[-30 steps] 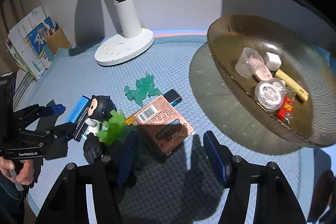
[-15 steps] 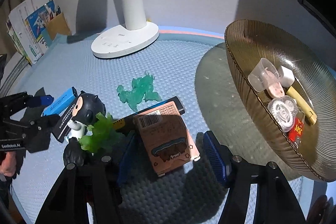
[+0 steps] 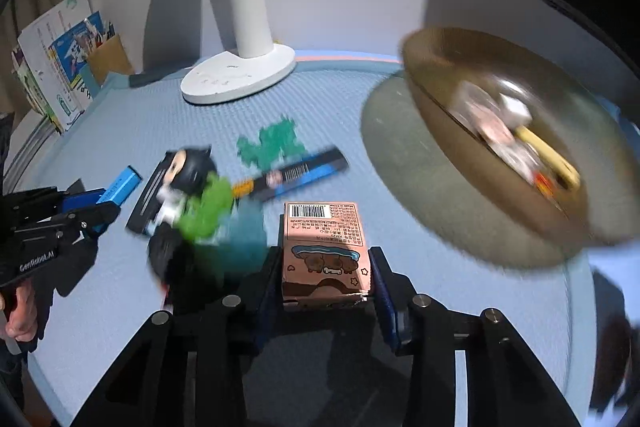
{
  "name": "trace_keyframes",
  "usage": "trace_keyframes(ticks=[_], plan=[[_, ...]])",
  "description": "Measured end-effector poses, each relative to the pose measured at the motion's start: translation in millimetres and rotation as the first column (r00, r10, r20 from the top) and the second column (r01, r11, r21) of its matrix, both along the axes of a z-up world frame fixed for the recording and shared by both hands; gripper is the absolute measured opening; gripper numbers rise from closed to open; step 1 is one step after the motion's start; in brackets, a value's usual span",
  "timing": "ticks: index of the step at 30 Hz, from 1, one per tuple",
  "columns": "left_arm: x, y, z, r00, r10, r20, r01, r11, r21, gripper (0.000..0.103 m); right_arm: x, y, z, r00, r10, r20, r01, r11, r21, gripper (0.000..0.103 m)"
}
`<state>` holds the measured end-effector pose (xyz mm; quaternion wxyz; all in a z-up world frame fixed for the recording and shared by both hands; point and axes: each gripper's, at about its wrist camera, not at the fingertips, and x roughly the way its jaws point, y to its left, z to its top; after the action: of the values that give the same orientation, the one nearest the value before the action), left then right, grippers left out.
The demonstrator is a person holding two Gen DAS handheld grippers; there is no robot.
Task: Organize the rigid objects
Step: 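Carry blue box with left tool while right tool carries pink box into bowl, release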
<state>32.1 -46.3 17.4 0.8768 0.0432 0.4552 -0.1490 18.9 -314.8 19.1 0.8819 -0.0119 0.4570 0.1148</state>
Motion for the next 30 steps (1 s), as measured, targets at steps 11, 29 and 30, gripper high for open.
trace_keyframes(ticks=[11,29,30], plan=[[-70,28,-3,0.999,0.028,-0.033,-0.03,0.998,-0.053,0.022,-104,-10,-2,0.997,-0.079,-0.023,0.078,0.996,-0.031,0.04],[-81,11,-2,0.999,0.045,0.023,-0.044,0.999,-0.026,0.021,-117,12,-8,0.994,-0.111,0.007,0.111,0.993,-0.051,0.04],[-83,8,0,0.999,0.033,0.024,-0.032,0.999,-0.035,0.021,-121,22,-7,0.998,-0.065,0.009,0.066,0.997,-0.045,0.04]])
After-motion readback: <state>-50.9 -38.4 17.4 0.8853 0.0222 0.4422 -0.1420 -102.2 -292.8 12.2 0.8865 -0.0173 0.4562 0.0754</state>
